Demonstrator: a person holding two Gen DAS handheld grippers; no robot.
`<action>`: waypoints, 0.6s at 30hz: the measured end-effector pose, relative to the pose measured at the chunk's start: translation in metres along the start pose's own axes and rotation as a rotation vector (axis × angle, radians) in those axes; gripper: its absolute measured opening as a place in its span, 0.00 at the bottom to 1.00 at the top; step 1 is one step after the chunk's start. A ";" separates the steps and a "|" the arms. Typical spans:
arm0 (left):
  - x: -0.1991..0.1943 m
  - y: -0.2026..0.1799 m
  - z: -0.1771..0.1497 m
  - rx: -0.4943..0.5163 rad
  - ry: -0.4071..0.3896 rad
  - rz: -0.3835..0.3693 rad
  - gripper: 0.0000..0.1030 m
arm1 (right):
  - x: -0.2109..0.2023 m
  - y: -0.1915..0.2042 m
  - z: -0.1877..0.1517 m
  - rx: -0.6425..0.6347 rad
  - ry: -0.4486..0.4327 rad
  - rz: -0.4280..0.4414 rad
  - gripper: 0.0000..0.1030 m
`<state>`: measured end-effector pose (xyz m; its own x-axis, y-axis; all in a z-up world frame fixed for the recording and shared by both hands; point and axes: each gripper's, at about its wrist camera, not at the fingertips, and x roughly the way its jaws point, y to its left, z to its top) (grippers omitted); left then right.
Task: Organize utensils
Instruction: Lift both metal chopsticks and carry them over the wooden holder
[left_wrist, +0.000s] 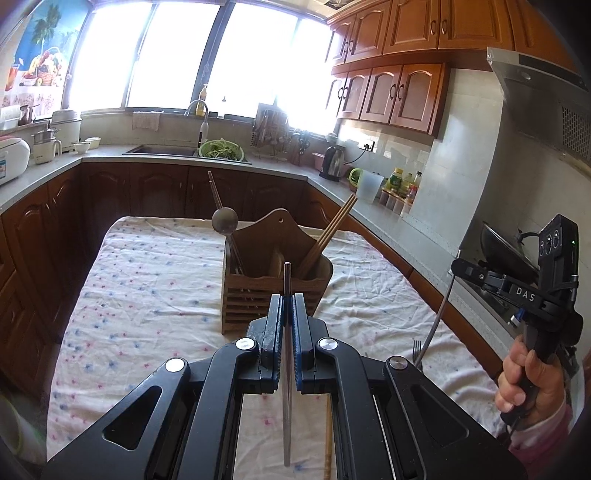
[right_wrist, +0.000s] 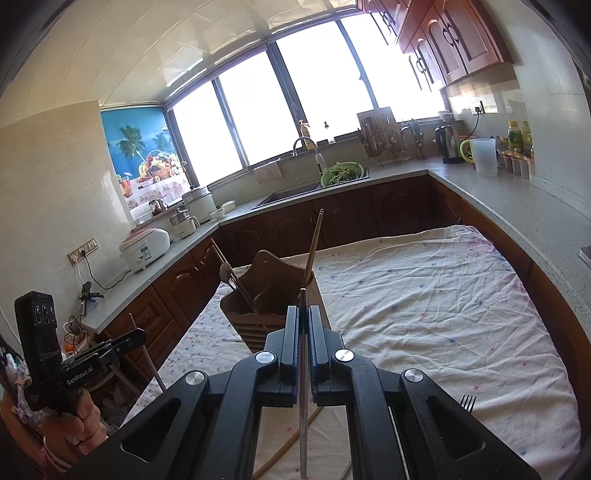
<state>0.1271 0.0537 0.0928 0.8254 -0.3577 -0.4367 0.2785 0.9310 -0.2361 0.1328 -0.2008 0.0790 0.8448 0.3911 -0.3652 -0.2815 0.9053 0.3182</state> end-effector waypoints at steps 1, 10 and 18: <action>0.000 0.001 0.002 0.000 -0.007 0.001 0.04 | 0.001 0.001 0.002 0.000 -0.006 0.004 0.04; 0.001 0.008 0.035 0.015 -0.090 0.022 0.04 | 0.019 0.014 0.032 -0.014 -0.066 0.026 0.04; 0.014 0.016 0.073 0.003 -0.159 0.034 0.04 | 0.039 0.023 0.064 -0.014 -0.144 0.038 0.04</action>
<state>0.1788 0.0688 0.1458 0.9017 -0.3101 -0.3014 0.2505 0.9427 -0.2206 0.1886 -0.1753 0.1282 0.8895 0.3985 -0.2237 -0.3201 0.8927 0.3172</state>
